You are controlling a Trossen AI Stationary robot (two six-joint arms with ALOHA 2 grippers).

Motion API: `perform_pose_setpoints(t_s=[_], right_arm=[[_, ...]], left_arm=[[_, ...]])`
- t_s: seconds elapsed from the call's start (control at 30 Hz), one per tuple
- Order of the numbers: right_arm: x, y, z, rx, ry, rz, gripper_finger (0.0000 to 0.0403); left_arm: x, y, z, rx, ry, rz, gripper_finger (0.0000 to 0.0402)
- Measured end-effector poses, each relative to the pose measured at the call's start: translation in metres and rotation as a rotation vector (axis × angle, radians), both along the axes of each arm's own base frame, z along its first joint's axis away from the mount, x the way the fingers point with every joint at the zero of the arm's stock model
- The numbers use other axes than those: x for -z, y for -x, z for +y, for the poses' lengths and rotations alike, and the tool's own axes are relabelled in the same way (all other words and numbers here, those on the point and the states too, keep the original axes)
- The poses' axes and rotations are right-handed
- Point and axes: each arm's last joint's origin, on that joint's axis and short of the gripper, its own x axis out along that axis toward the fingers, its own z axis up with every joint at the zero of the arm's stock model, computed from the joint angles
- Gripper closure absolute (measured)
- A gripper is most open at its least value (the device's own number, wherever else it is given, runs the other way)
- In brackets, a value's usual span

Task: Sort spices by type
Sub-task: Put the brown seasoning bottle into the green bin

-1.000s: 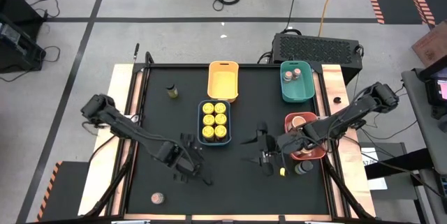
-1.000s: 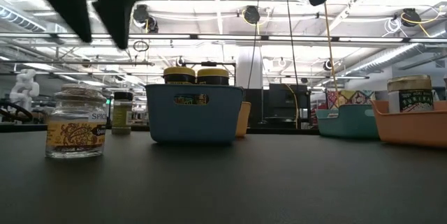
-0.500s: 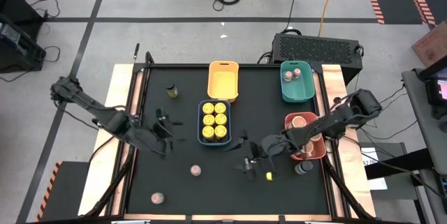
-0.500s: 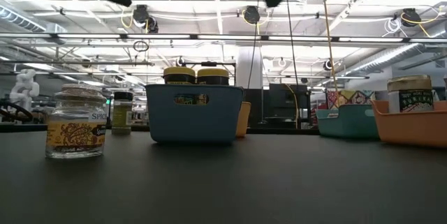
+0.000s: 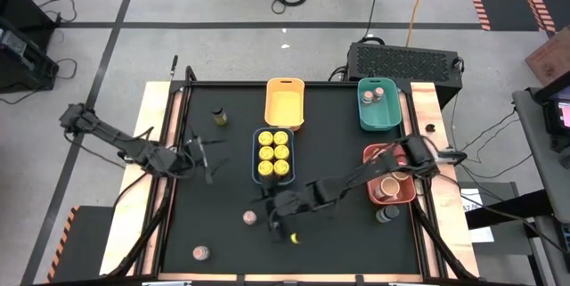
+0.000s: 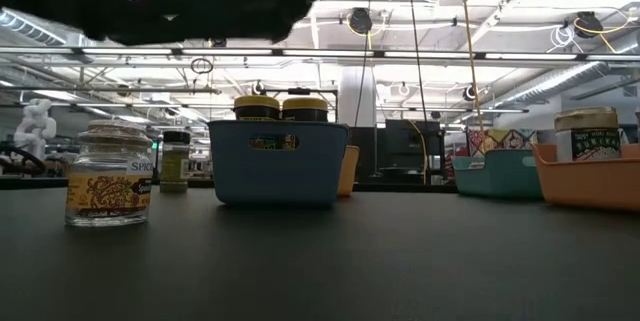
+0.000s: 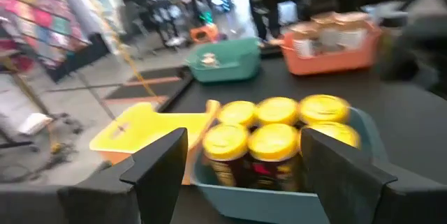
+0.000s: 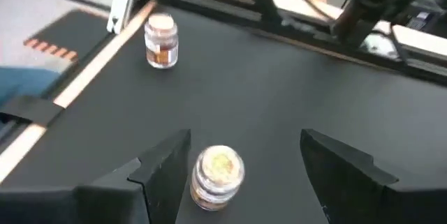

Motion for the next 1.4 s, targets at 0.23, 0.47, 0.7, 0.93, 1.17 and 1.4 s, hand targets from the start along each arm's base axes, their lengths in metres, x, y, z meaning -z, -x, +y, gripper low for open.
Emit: perform_pose_setpoints(t_s=[0.23,0.47,0.7,0.93,1.17,1.4], right_arm=[[0.030,-0.034,0.002,-0.072,-0.058,0.074,0.0140],[0.036,-0.043,0.001,-0.049,-0.062,0.140,0.0140],[0.043,-0.038,-0.001,-0.004,-0.067,0.230,0.0140],[0.043,-0.038,-0.002,0.028,-0.056,0.225,0.0140],[0.047,-0.039,-0.001,0.026,-0.064,0.229,0.0140],[0.046,-0.040,-0.002,0.025,-0.068,0.211,0.0140]], left_arm=[[0.012,0.011,0.018,0.042,0.072,-0.053,0.0120],[0.010,0.012,0.019,0.088,0.120,-0.074,0.0120],[0.010,0.012,0.018,0.133,0.151,-0.080,0.0120],[0.010,0.012,0.018,0.133,0.179,-0.086,0.0120],[0.010,0.012,0.018,0.132,0.179,-0.085,0.0120],[0.010,0.012,0.018,0.132,0.179,-0.085,0.0120]])
